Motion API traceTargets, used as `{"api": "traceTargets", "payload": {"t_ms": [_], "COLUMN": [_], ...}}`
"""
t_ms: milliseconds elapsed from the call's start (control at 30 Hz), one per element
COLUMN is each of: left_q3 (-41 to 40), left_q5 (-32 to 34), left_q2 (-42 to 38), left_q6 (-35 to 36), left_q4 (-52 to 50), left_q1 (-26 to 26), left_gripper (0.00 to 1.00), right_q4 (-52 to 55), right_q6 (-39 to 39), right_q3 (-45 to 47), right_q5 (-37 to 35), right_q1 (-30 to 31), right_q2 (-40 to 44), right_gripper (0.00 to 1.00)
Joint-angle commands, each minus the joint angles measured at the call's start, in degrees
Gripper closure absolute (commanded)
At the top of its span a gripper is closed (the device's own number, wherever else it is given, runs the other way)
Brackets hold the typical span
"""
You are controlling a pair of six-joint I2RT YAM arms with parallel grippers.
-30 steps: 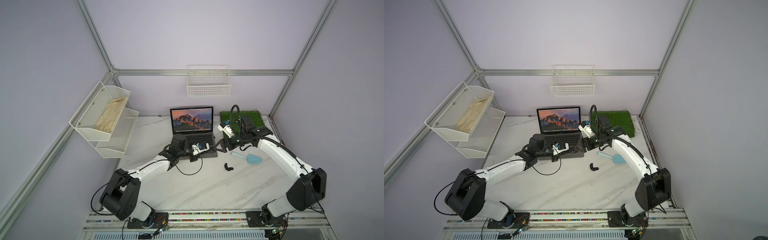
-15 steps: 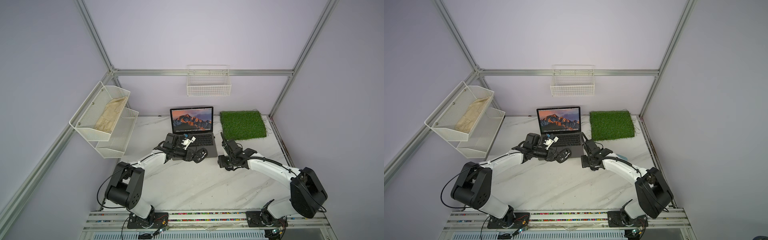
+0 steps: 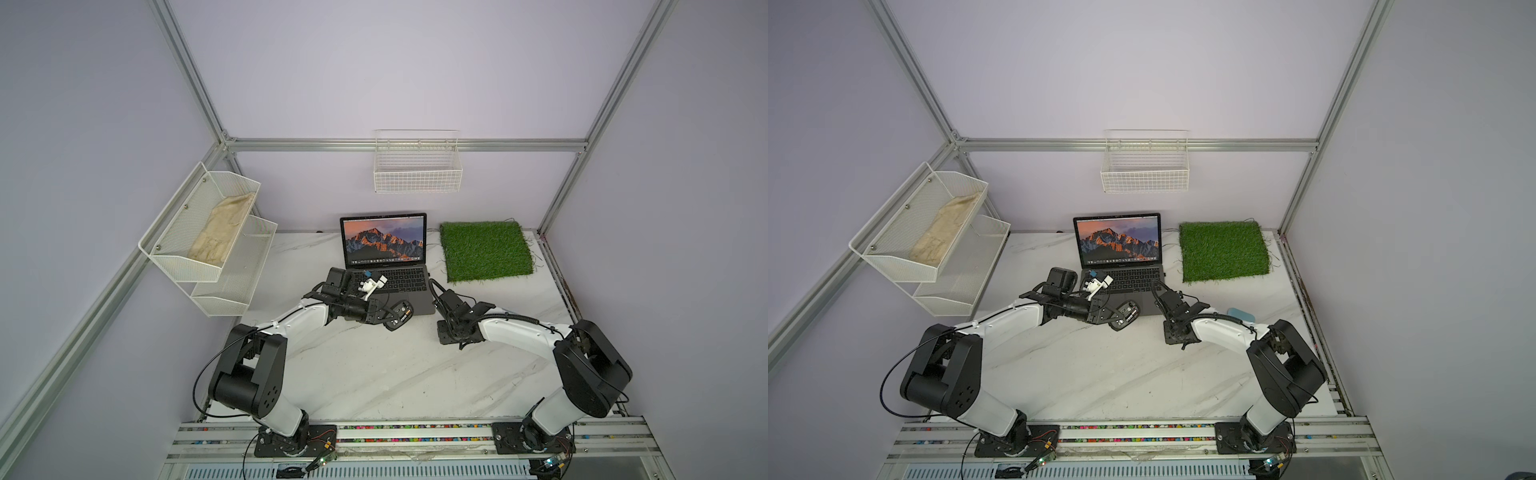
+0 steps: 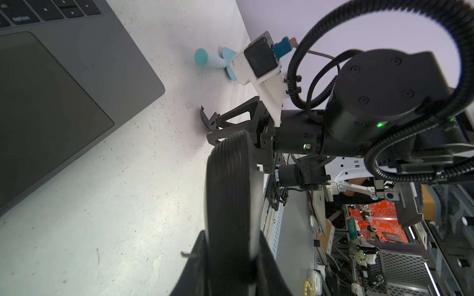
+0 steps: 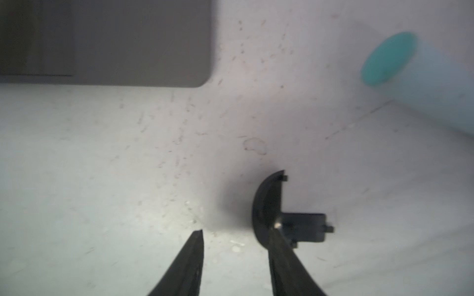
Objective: Insert the wireless mouse receiver into the laptop
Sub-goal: Adjust the mouse as needed.
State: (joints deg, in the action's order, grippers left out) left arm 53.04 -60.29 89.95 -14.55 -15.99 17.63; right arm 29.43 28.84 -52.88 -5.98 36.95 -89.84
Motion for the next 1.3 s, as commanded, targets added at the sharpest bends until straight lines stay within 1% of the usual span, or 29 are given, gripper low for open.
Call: {"api": "traceTargets", "payload": {"t_ms": [0, 33, 67, 167, 233, 333, 433, 533, 600, 633, 667, 733, 800, 867, 1000, 1067, 1100, 1233, 1267], "left_q3": [3.79, 4.43, 5.06, 7.44, 8.46, 9.21, 9.72, 10.07, 10.15, 10.11, 10.16, 10.16, 10.16, 10.33, 10.64, 10.75, 10.73, 10.84, 10.77], "left_q5": [-3.53, -4.32, -5.29, -7.99, -9.11, -10.8, -11.83, -12.48, -12.71, -13.0, -12.95, -12.86, -12.83, -12.84, -12.83, -12.67, -12.44, -11.92, -11.66], "left_q2": [-2.35, -2.06, -1.7, -0.67, -0.18, 0.18, 0.47, 0.93, 1.06, 1.02, 1.1, 1.1, 1.22, 1.4, 1.8, 1.82, 1.81, 1.68, 1.56], "left_q6": [5.83, 6.1, 6.17, 6.12, 5.44, 5.36, 5.67, 5.41, 5.41, 5.41, 5.44, 5.32, 5.32, 5.23, 5.06, 5.1, 5.05, 4.71, 4.79], "left_q4": [-0.01, 0.46, 0.73, 0.72, 0.78, 0.83, 0.79, 0.86, 0.86, 0.86, 0.8, 0.83, 0.81, 0.78, 0.81, 0.83, 0.79, 0.64, 0.54], "left_q1": [-0.14, -0.14, -0.14, -0.09, -0.07, 0.19, 0.57, 0.73, 0.85, 0.85, 0.85, 0.92, 0.99, 1.01, 1.42, 1.51, 1.53, 1.54, 1.53], "left_gripper": [1.0, 1.0, 1.0, 1.0, 1.0, 1.0, 1.0, 1.0, 1.0, 1.0, 1.0, 1.0, 1.0, 1.0, 1.0, 1.0, 1.0, 0.99, 0.93], "right_q4": [-11.83, -15.08, -17.92, -28.08, -35.65, -40.67, -42.07, -37.57, -33.73, -33.3, -33.51, -34.61, -34.93, -35.8, -36.15, -36.65, -37.2, -39.12, -39.69], "right_q6": [0.89, 1.74, 2.58, 6.68, 9.68, 10.79, 9.86, 5.52, 2.08, 1.3, 1.09, 1.43, 1.48, 1.63, 1.32, 1.3, 1.39, 2.34, 2.8], "right_q3": [-0.03, 0.29, 0.56, 2.52, 4.08, 4.21, 2.71, -0.65, -2.01, -2.1, -2.05, -1.83, -1.83, -1.7, -2.34, -2.74, -2.84, -2.19, -1.86], "right_q5": [16.21, 20.38, 23.7, 35.66, 42.15, 48.03, 51.49, 53.1, 54.2, 55.42, 56.41, 58.19, 58.87, 59.41, 59.5, 59.67, 59.94, 59.54, 58.99], "right_q1": [-2.37, -3.65, -4.93, -9.65, -10.79, -10.76, -10.54, -10.17, -10.05, -10.05, -10.05, -9.96, -9.87, -9.57, -8.58, -8.09, -7.96, -7.88, -7.86], "right_q2": [6.77, 8.59, 10.06, 14.5, 15.54, 13.52, 10.83, 7.99, 7.1, 6.63, 6.4, 5.79, 5.1, 4.73, 3.63, 3.02, 2.84, 3.1, 3.35], "right_gripper": [0.41, 0.31, 0.25, 0.14, 0.12, 0.11, 0.11, 0.13, 0.16, 0.19, 0.24, 0.37, 0.45, 0.49, 0.5, 0.52, 0.55, 0.73, 0.78]}}
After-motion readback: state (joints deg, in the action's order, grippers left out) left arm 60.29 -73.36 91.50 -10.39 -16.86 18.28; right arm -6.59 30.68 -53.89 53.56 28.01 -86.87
